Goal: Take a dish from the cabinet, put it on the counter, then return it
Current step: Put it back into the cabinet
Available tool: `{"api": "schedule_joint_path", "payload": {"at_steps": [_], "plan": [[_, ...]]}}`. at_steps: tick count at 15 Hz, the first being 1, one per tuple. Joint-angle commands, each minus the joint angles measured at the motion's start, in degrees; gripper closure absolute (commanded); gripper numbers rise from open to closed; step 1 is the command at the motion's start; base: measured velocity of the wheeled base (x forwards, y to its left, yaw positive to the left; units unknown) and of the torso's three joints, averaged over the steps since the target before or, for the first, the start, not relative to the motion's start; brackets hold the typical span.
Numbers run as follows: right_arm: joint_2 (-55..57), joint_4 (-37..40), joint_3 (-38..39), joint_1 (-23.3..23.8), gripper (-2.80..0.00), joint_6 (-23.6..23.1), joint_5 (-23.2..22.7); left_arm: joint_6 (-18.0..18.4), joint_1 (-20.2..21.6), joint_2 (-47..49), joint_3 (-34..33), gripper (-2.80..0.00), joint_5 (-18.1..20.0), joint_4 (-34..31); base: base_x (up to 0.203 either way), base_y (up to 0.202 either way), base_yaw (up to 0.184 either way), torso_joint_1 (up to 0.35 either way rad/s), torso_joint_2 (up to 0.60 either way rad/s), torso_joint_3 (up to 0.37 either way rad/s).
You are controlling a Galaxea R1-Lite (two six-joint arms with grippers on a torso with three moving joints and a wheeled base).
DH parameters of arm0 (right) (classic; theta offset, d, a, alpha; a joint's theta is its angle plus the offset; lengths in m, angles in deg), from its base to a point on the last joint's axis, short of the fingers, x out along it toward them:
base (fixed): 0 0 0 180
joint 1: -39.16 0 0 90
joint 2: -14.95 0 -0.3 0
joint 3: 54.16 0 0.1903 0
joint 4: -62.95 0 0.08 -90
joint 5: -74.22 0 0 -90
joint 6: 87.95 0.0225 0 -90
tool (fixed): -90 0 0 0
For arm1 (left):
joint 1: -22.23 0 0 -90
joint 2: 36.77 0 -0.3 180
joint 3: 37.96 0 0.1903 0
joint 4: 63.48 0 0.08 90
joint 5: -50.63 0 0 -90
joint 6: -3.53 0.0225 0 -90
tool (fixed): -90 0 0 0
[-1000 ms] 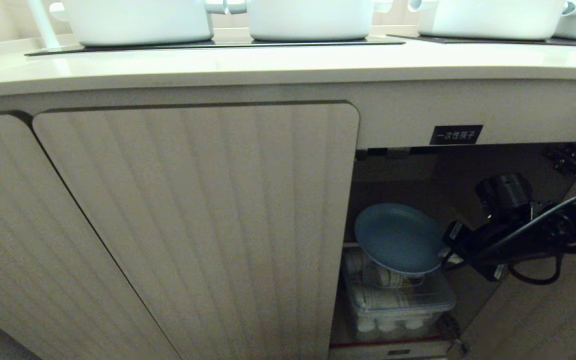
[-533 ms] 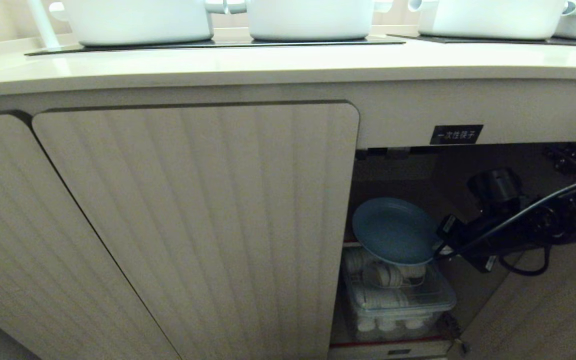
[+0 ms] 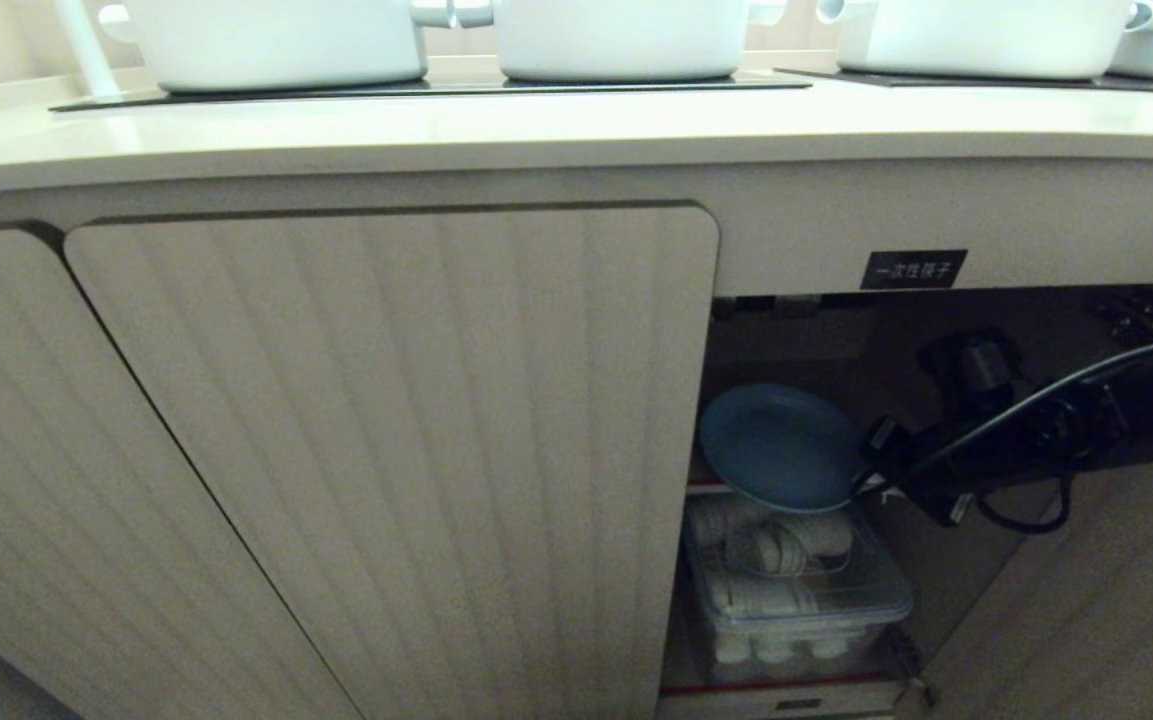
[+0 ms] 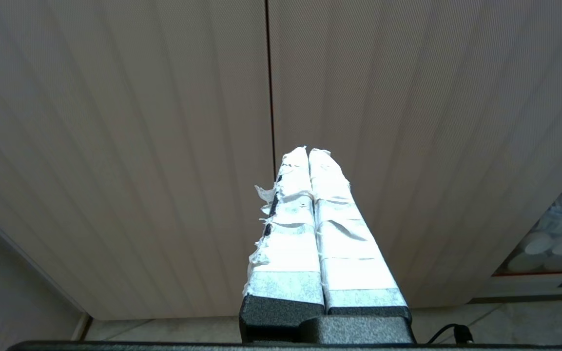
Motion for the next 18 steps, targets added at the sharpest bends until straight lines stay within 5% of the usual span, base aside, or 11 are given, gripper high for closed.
{"api": "schedule_joint_path", "payload": {"at_steps": [1,18], "plan": [[1.5,0.1,-1.5,0.0,0.00,0.4,-0.1,0.0,0.0,0.0,0.0,0.00,0.0,0.0,0.000,0.000,0.000,0.000,0.00,0.000],[7.0,5.1,-10.0,0.5,0.00,-0.1,0.1,0.0,0.0,0.0,0.0,0.00,0.0,0.0,0.000,0.000,0.000,0.000,0.00,0.000]]}}
